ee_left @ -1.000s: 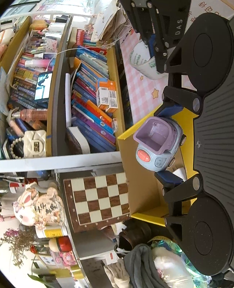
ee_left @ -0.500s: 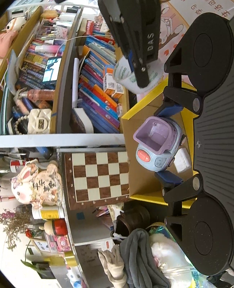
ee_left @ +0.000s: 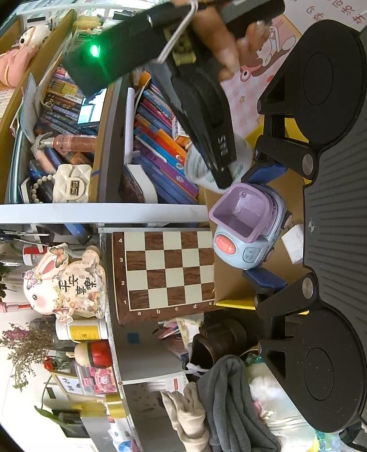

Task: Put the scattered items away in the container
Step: 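Lower the tape roll into the box beside the foam cube with the right gripper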

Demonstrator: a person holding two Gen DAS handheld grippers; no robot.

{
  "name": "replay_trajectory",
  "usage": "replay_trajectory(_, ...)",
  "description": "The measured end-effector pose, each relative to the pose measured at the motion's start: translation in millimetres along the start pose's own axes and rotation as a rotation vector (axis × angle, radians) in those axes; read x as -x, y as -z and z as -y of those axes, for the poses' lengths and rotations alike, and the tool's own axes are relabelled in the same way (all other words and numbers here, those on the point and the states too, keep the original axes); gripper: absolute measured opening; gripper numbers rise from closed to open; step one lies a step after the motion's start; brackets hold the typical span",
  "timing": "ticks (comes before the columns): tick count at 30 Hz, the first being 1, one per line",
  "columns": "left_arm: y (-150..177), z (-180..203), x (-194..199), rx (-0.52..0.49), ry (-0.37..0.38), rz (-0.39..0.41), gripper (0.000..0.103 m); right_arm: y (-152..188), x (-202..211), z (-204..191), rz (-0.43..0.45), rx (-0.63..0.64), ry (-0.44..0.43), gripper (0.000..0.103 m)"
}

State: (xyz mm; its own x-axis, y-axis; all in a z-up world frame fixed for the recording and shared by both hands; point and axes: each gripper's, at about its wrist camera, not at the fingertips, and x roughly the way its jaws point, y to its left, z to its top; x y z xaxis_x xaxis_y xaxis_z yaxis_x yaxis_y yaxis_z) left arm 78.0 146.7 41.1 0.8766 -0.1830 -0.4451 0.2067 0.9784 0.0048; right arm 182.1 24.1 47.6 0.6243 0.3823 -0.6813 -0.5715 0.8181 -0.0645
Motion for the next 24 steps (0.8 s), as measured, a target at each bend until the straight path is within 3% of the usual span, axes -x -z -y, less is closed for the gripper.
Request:
replay_trajectory(14, 4, -15, -5, 0.028, -0.020, -0.014, 0.063, -4, -67, -3, -0.139, 0.017, -0.098, 0.007)
replay_trajectory(24, 3, -18, -13, 0.033, -0.016, -0.019, 0.063, 12, -87, -6, -0.245, -0.012, -0.126, 0.007)
